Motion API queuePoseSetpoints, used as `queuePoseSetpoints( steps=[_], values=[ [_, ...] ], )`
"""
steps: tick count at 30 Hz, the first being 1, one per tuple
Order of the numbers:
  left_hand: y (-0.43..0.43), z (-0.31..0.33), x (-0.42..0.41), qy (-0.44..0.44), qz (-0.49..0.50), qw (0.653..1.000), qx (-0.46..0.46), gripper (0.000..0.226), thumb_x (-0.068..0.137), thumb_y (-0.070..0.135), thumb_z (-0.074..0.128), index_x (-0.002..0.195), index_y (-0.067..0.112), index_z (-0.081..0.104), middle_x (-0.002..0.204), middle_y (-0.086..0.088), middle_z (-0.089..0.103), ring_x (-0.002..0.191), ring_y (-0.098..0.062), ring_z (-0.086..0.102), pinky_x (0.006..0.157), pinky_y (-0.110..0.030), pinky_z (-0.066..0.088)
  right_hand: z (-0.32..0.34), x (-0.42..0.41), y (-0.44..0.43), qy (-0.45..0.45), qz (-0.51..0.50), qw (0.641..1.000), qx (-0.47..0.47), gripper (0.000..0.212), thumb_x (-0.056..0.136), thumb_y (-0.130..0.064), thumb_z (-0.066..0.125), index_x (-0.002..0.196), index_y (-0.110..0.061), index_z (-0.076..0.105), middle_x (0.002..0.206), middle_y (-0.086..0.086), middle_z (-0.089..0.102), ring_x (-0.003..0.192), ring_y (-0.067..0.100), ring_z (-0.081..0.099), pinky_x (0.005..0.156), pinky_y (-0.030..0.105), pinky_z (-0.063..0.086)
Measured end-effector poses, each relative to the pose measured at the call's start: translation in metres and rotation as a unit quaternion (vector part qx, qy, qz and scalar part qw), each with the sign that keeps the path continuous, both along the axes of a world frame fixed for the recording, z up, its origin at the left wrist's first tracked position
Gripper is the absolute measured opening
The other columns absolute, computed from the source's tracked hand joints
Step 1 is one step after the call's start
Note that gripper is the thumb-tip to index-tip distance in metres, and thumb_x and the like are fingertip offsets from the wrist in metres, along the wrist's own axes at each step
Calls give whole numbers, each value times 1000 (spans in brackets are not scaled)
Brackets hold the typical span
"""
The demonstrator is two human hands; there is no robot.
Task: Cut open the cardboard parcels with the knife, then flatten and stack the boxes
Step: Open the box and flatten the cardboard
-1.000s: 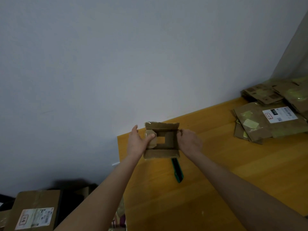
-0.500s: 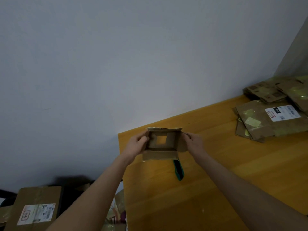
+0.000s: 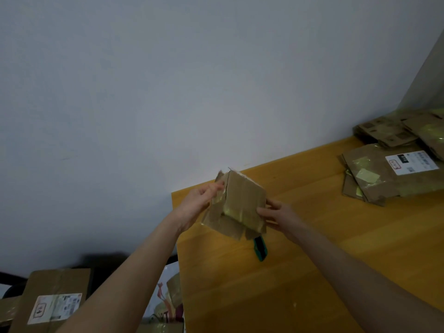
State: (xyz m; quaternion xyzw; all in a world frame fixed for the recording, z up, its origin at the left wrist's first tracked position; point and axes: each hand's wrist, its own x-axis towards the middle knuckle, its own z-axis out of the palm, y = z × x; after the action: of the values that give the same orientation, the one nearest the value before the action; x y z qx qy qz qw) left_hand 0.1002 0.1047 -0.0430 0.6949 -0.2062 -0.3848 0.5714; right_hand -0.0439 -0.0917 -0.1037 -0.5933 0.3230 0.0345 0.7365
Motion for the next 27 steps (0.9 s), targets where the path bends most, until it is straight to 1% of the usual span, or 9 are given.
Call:
queuePoseSetpoints(
  steps=[4,6,9,11,14,16,21,24,27],
  values=[
    [-14,7,-6,-73,82,994,13,62,85,30,71,140,32,42,106,-2,57,105,-16,58,85,-27,49,-1,2,12,-26,-32,998,-55,52,84,-1,67,130,-19,51,107,9,65,97,17,61,70,26,47],
    [-17,7,-9,-163,61,983,59,57,83,23,74,133,35,49,99,2,50,101,-15,55,82,-27,51,-2,2,14,-36,-36,997,-65,44,88,-4,64,128,-19,52,105,6,65,98,16,61,71,27,46],
    [-18,-2,-10,-314,71,938,126,41,84,23,73,123,27,61,116,1,43,113,-14,47,98,-31,45,2,3,14,-29,-56,997,-53,28,96,-13,53,123,-18,56,101,3,67,96,14,62,76,28,48],
    [-16,-10,-9,-388,59,912,119,35,88,22,69,122,22,64,133,3,38,113,-7,43,96,-27,44,4,3,12,-10,-84,996,-2,26,100,-24,45,120,-19,60,98,5,71,95,17,64,80,32,50],
    [-8,-14,-9,-504,-20,860,81,23,92,17,62,113,18,71,143,4,39,113,-11,53,90,-33,52,9,3,5,20,-96,993,68,40,97,-54,42,108,-23,64,98,7,72,94,21,64,81,35,49],
    [-7,-15,-12,-551,-66,829,69,21,93,18,57,108,16,72,147,1,39,123,-19,54,95,-37,52,17,5,1,41,-61,997,39,47,90,-64,44,105,-23,61,101,5,68,96,21,63,79,33,49],
    [-10,-15,-22,-546,-102,831,43,26,90,21,50,103,18,73,151,-1,36,133,-20,43,103,-26,42,30,15,2,66,21,989,-132,27,88,-38,65,94,-13,57,92,4,61,80,16,56,65,25,44],
    [-9,-17,-18,-524,-93,845,53,20,90,12,60,103,19,73,147,-4,37,133,-14,38,104,-24,39,29,17,4,60,26,987,-147,18,96,-25,52,86,-9,54,81,6,53,71,16,51,59,25,41],
    [-5,-11,-13,-410,-52,905,103,22,93,27,61,113,22,71,141,-2,43,127,-10,41,104,-32,42,27,17,6,48,-39,989,-136,26,101,-11,36,77,-9,47,76,7,53,65,19,57,42,18,40]
  ],
)
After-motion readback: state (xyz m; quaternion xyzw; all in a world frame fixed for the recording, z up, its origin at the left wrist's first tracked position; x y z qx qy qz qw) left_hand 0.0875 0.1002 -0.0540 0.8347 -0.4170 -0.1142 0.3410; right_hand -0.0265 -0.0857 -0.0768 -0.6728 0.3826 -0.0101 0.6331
